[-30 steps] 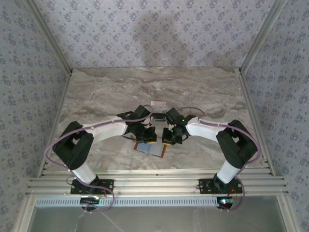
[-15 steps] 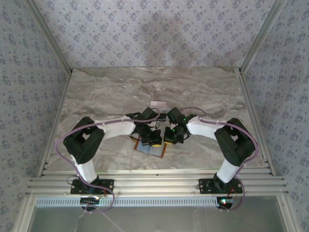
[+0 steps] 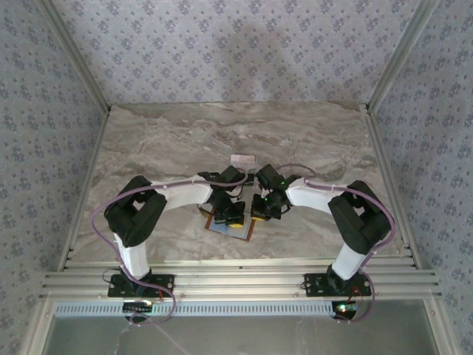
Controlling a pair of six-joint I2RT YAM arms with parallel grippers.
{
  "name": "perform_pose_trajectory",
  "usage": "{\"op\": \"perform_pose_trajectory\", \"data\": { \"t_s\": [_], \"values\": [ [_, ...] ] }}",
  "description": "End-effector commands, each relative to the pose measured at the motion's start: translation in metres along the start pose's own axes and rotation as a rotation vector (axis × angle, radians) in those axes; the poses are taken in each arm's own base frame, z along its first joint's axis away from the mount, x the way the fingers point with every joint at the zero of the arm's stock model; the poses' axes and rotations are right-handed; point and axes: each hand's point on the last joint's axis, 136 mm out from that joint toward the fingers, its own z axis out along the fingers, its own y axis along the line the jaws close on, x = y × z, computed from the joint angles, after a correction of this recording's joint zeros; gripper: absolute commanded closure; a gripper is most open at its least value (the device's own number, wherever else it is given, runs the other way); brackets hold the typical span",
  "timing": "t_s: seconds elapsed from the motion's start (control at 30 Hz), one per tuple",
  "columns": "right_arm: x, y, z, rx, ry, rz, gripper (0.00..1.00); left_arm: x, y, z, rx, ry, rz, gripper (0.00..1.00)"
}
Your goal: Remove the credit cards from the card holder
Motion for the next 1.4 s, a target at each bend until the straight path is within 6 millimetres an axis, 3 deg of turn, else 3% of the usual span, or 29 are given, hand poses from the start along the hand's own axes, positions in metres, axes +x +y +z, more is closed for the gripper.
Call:
{"op": "perform_pose_trajectory", "data": {
  "t_s": [0.0,0.27,0.4,0.53,1.07,1.37],
  "values": [
    [0.009,-0.015,0.005,0.051,0.026,0.004,0.91,0.000,0.014,-0.008,-0.103,-0.020,0.020,0.96],
    [0.008,-0.012,0.003,0.049,0.030,-0.001,0.91,-0.005,0.028,-0.013,-0.233,-0.055,0.061,0.86],
    [0.010,-0.011,0.004,0.051,0.039,-0.008,0.90,-0.006,0.025,-0.015,-0.266,-0.076,0.111,0.65],
    [0.010,-0.010,0.004,0.049,0.045,-0.013,0.90,-0.007,0.026,-0.018,-0.322,-0.090,0.143,0.55],
    [0.010,-0.011,0.002,0.059,0.042,-0.020,0.89,-0.016,0.041,-0.038,-0.586,-0.144,0.227,0.48],
    [0.010,-0.007,-0.001,0.054,0.039,-0.029,0.89,-0.025,0.052,-0.057,-0.575,-0.167,0.227,0.57]
  ]
}}
